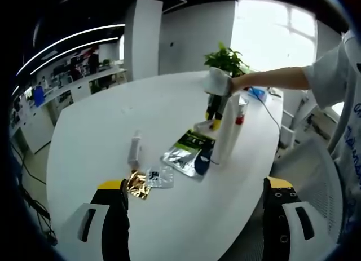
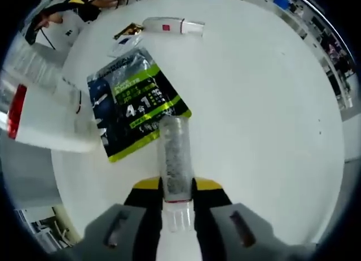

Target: Arrange the skincare products in the storage area until every visible bottle or jar stands upright without overlapping.

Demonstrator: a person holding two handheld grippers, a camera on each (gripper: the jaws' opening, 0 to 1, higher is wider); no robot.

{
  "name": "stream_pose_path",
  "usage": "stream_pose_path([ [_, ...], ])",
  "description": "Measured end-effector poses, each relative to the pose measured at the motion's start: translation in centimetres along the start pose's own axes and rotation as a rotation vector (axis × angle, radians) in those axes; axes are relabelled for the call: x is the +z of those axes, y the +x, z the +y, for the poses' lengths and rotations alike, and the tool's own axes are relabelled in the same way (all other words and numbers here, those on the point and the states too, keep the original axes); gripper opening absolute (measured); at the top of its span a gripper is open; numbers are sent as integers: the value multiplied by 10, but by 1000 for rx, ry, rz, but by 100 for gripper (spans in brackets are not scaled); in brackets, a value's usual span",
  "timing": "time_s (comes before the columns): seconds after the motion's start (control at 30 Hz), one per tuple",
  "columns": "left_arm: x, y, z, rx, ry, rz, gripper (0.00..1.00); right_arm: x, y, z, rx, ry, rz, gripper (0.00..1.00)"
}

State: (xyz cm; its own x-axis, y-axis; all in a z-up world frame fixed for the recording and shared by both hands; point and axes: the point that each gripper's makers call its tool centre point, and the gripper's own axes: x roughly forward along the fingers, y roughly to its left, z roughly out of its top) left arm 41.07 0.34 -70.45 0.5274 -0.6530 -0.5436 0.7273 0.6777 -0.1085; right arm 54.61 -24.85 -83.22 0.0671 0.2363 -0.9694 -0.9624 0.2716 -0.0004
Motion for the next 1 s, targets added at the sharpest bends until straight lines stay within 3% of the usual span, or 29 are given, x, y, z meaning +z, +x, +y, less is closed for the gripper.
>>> stream_pose_path([
  [0.2, 1, 0, -5, -8, 11, -6, 97, -2, -1, 8, -13, 1, 0, 19],
  [0.33, 4, -1, -7, -12, 19, -15, 97, -4, -3, 14, -8, 47, -21, 19],
  [1.0, 9, -2, -25, -36, 67, -25, 97, -41, -35, 55, -68, 98, -41, 19],
])
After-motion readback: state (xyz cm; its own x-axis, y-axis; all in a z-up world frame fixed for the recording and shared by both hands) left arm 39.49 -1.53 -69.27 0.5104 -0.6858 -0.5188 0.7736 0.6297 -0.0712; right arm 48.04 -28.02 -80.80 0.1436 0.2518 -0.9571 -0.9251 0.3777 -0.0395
